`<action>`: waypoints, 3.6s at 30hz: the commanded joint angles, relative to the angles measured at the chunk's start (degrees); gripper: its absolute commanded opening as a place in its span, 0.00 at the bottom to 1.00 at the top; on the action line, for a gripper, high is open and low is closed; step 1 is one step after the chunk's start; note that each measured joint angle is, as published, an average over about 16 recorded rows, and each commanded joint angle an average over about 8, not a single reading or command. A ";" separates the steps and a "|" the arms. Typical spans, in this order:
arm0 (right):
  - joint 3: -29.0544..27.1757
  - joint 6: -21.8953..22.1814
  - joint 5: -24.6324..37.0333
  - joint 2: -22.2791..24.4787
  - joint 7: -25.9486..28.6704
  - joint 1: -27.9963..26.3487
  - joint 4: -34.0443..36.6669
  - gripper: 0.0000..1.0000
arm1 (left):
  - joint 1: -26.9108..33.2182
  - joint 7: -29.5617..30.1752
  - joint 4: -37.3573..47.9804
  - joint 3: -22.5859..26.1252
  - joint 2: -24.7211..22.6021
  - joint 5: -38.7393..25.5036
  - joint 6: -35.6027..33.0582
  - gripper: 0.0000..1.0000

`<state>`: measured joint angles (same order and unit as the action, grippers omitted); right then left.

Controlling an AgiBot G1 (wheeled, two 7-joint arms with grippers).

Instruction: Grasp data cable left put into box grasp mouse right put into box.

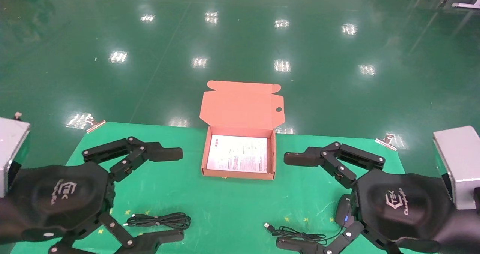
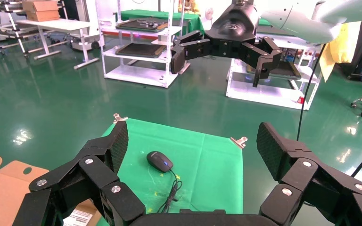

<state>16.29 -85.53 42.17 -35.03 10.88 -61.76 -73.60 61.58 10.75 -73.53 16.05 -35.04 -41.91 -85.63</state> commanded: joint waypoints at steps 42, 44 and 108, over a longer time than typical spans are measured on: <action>57.79 -4.62 41.92 -8.14 -12.60 -45.31 -3.46 1.00 | 21.92 -7.09 0.76 23.89 -10.44 -46.35 -2.31 1.00; 59.95 -3.87 43.37 -8.92 -12.01 -45.91 -3.41 1.00 | 21.78 -6.86 0.75 24.92 -11.07 -48.68 -1.62 1.00; 66.30 28.39 61.95 -22.99 3.79 -26.17 16.43 0.65 | 23.22 -15.23 52.05 30.93 -32.77 -66.78 20.10 0.07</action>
<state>82.53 -57.27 103.97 -57.82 14.58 -88.01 -57.48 84.77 -4.00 -21.79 47.03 -67.72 -108.77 -65.64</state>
